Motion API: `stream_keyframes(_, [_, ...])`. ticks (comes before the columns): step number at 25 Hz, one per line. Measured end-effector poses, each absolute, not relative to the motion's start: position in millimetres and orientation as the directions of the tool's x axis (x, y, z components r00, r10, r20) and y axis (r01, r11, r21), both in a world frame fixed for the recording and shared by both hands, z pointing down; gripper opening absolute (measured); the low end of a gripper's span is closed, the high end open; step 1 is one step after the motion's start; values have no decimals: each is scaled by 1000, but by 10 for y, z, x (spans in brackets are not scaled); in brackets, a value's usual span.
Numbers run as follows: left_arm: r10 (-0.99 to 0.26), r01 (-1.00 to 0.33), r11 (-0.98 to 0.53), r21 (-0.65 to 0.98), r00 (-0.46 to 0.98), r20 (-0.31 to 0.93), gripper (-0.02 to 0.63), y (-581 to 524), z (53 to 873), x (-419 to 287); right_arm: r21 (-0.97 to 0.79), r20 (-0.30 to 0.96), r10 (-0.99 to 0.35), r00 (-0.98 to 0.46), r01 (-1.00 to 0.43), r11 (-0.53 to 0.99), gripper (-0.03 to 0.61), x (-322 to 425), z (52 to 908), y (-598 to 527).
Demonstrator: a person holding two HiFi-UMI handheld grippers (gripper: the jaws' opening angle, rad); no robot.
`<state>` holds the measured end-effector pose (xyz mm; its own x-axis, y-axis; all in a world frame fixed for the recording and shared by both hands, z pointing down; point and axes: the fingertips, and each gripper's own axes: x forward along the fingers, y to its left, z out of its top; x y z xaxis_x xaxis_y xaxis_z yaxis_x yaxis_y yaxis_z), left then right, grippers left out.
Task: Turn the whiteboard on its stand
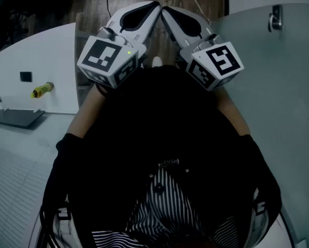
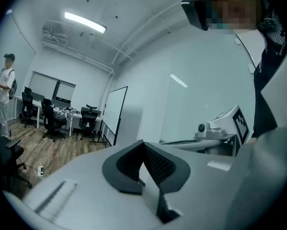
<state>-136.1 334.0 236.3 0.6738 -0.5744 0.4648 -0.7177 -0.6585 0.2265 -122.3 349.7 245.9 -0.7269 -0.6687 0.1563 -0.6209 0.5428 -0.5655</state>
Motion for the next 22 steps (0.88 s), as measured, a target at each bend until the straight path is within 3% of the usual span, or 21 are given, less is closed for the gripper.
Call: stream_keyframes(22, [-608,-741,-639,208,652,453,3,3345,2571,-949,-612,93,-670,-736,-574,545,2,-689,2693,3460])
